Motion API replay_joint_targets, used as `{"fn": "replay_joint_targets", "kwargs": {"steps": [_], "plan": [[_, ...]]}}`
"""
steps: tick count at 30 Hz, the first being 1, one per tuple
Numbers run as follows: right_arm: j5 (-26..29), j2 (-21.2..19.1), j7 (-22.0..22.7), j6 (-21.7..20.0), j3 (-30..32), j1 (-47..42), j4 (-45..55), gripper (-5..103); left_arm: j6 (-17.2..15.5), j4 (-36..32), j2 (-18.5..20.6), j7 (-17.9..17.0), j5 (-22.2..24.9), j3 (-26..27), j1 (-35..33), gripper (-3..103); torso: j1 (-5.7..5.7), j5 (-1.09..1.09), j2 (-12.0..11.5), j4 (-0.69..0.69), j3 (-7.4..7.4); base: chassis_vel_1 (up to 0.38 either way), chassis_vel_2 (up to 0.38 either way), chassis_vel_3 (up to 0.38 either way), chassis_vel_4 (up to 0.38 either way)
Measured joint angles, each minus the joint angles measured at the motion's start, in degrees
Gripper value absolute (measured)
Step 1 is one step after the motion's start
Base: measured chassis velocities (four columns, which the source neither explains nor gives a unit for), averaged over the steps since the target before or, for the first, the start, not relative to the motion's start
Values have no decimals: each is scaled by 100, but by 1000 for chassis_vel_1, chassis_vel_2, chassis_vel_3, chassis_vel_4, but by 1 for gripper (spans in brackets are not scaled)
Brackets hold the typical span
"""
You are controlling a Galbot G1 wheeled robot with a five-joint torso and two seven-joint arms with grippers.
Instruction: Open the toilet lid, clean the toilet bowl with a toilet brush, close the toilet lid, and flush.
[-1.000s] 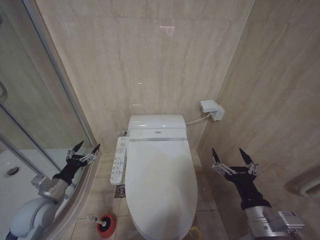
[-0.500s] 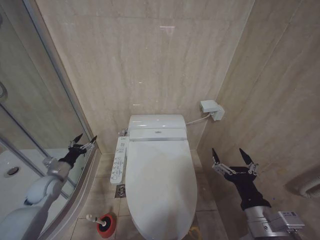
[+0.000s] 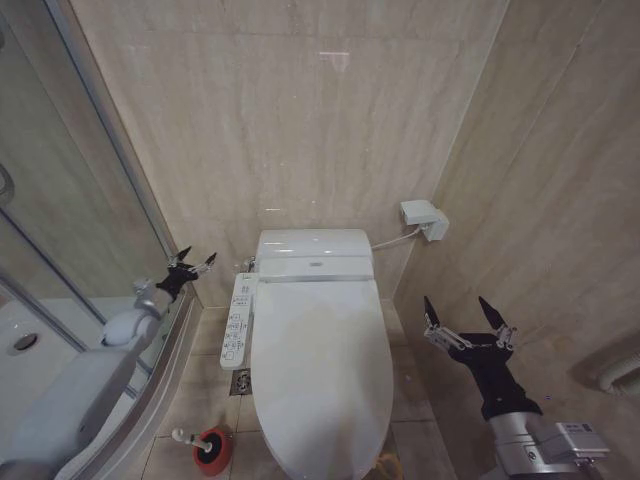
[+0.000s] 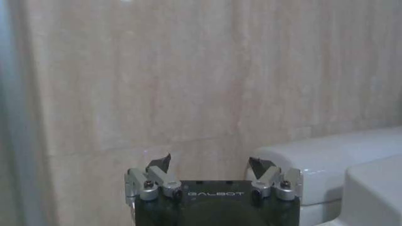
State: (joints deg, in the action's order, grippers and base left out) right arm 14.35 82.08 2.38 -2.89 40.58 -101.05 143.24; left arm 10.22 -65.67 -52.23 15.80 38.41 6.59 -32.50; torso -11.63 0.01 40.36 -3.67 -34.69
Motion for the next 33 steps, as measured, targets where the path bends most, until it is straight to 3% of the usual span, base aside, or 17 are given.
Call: {"fn": "replay_joint_targets", "kwargs": {"steps": [7, 8, 14, 15, 22, 23, 31, 32, 33], "plan": [[0, 0, 0, 0, 0, 0, 0, 100, 276, 423, -98, 261, -191, -489, 423, 85, 0, 0, 0, -1, 0, 0, 0, 0, 0], [0, 0, 0, 0, 0, 0, 0, 100, 310, 482, -91, 336, -196, -545, 469, 60, 0, -1, 0, 0, 0, 0, 0, 0, 0], [0, 0, 0, 0, 0, 0, 1, 100, 605, 996, -79, 683, -289, -760, 717, 60, 0, -1, 0, 3, 0, 0, 0, 0, 0], [0, 0, 0, 0, 0, 0, 0, 100, 683, 1126, -125, 747, -349, -762, 763, 33, 0, -1, 0, 2, 0, 0, 0, 0, 0], [0, 0, 0, 0, 0, 0, 0, 100, 843, 1309, -308, 869, -491, -753, 801, 33, 1, -1, 0, -2, 0, 0, 0, 0, 0], [0, 0, 0, 0, 0, 0, 0, 100, 874, 1332, -326, 896, -526, -752, 809, 7, 1, -1, 0, -1, 0, 0, 0, 0, 0], [0, 0, 0, 0, 0, 0, 0, 100, 922, 1418, -338, 992, -566, -738, 836, 7, 1, 0, 1, 1, 1, -31, 36, 25, -36], [0, 0, 0, 0, 0, 0, 0, 100, 924, 1433, -337, 1031, -563, -733, 836, 0, 0, 0, 0, 0, 0, -67, 38, 44, -69], [0, 0, 0, 0, 0, 0, 0, 100, 949, 1457, -342, 1170, -524, -723, 836, 0, -1, 0, 0, 1, 0, -41, 38, 45, -69]]}}
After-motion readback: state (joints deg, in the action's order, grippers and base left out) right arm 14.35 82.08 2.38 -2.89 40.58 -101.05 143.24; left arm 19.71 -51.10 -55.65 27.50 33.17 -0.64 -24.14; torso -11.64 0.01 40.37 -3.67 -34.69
